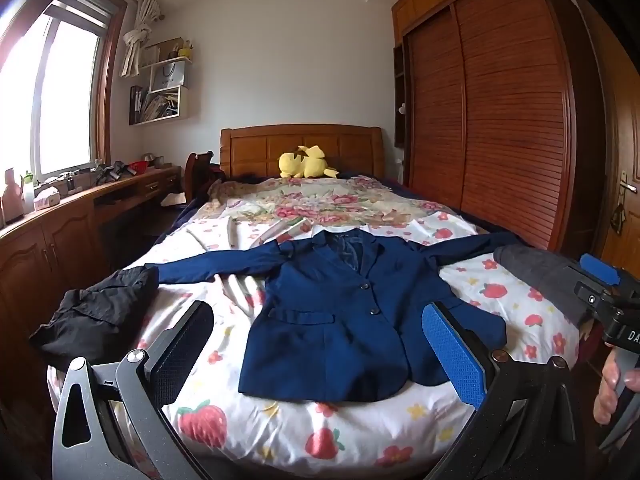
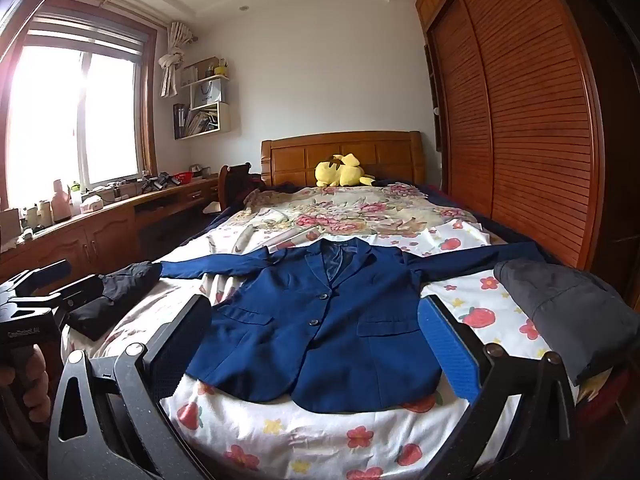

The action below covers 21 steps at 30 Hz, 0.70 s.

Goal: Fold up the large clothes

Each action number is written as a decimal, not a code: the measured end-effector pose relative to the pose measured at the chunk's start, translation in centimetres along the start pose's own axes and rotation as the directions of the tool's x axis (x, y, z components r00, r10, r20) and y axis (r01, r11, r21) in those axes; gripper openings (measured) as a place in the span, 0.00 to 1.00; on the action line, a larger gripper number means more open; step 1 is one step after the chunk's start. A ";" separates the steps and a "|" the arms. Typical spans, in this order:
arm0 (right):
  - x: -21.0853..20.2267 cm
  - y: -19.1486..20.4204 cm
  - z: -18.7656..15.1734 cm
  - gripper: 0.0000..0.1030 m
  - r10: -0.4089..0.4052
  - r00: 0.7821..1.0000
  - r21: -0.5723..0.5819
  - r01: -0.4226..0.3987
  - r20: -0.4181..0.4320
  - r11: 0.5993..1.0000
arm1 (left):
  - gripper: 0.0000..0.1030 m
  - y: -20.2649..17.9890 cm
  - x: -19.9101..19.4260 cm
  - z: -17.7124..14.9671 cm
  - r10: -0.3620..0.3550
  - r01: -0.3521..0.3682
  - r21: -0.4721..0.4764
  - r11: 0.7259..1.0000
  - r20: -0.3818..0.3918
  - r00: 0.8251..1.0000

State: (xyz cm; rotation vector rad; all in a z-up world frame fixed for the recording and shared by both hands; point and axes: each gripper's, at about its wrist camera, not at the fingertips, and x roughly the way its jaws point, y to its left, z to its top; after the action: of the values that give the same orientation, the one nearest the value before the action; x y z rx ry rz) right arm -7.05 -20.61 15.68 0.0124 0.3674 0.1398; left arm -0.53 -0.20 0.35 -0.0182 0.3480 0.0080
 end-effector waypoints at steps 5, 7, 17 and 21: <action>-0.1 0.0 0.0 1.00 0.000 1.000 0.000 0.000 0.001 1.000 | 1.00 -0.1 -0.1 0.0 0.000 0.000 0.002 1.000 0.004 1.000; -0.1 0.0 0.1 1.00 0.001 1.000 0.001 -0.001 0.002 1.000 | 1.00 -0.1 -0.2 0.0 0.002 -0.002 0.002 1.000 0.008 1.000; -0.1 0.0 0.1 1.00 0.001 1.000 0.001 -0.001 0.003 1.000 | 1.00 -0.1 -0.2 -0.1 0.002 -0.002 0.006 1.000 0.012 1.000; -0.1 -0.1 0.0 1.00 0.000 1.000 0.000 0.000 0.003 1.000 | 1.00 -0.1 -0.2 -0.1 0.003 -0.003 0.008 1.000 0.011 1.000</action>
State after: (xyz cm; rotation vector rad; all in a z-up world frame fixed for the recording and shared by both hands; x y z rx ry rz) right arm -7.12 -20.70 15.73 0.0129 0.3643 0.1397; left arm -0.77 -0.28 0.33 -0.0097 0.3370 0.0100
